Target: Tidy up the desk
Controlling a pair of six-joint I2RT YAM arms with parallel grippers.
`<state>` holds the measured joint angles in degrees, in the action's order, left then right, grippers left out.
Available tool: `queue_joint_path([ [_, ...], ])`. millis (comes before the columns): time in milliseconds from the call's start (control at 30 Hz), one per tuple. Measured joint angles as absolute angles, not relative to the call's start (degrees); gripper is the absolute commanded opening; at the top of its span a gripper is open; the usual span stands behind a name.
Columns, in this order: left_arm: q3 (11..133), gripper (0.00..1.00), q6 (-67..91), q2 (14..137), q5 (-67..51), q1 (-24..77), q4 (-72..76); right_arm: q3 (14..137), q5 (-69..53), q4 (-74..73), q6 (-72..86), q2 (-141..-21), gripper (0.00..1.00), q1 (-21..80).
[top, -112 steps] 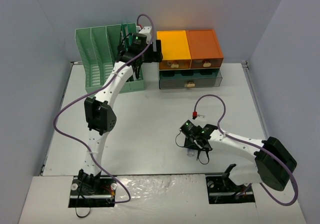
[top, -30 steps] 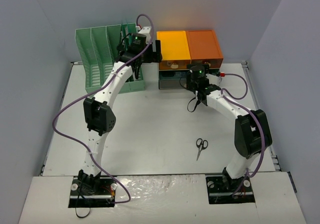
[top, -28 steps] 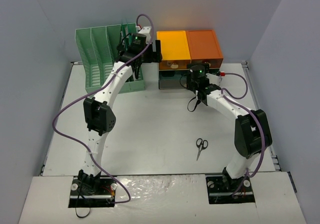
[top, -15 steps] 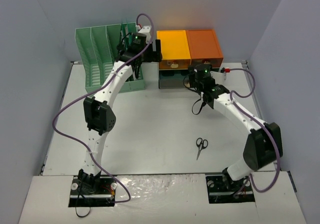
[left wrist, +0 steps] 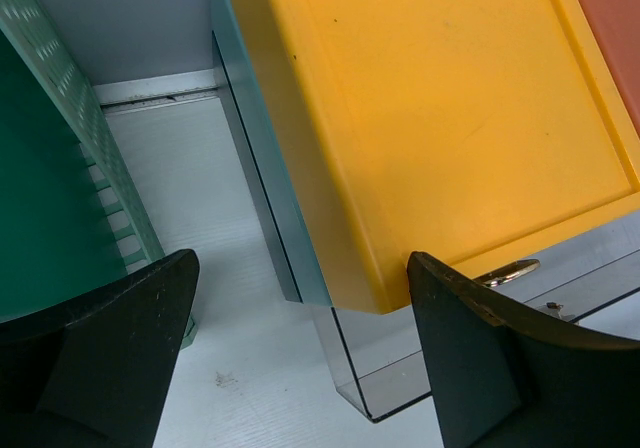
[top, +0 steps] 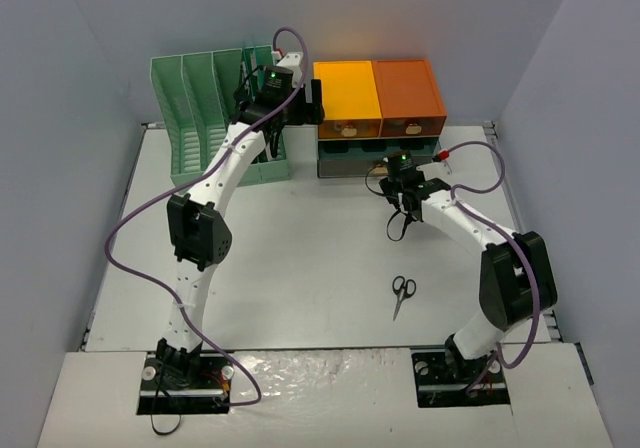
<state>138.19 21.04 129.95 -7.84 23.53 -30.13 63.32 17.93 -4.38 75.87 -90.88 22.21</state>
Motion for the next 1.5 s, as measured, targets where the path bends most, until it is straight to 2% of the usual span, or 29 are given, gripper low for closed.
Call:
queue_joint_path([
  [233, 138.19, 0.82, 21.02, 129.95, -7.8, 23.57, -30.13, 63.19, 17.64, -3.2, 73.49, -95.61, 0.0, 19.86],
  [467, 138.19, 0.82, 20.91, 129.95, -7.3, 23.78, -30.13, 68.15, 15.55, 2.38, 70.77, -103.11, 0.0, 17.72],
  [833, 138.19, 0.82, 19.99, 129.95, -6.7, 24.01, -30.01, 82.05, 10.36, 4.54, 66.46, -113.41, 0.0, 14.11],
  [1067, 138.19, 0.82, 19.66, 129.95, -6.06, 24.18, -29.93, 87.99, 6.37, 0.58, 64.49, -117.82, 0.0, 13.28],
  [1200, 138.19, 0.82, 19.53, 129.95, -5.85, 24.23, -29.93, 88.35, 3.99, 0.32, 64.65, -118.33, 0.09, 13.23],
  [1267, 138.19, 0.82, 19.52, 129.95, -5.81, 24.24, -29.93, 86.39, 3.09, 2.51, 65.44, -117.81, 0.22, 13.23],
  [1300, 138.19, 0.82, 19.49, 129.95, -5.73, 24.27, -29.93, 84.5, 2.98, 4.41, 66.01, -117.11, 0.24, 13.23],
  [1500, 138.19, 0.82, 19.32, 129.88, -5.55, 24.42, -29.98, 62.87, 2.32, 21.28, 75.02, -112.23, 0.3, 13.08],
])
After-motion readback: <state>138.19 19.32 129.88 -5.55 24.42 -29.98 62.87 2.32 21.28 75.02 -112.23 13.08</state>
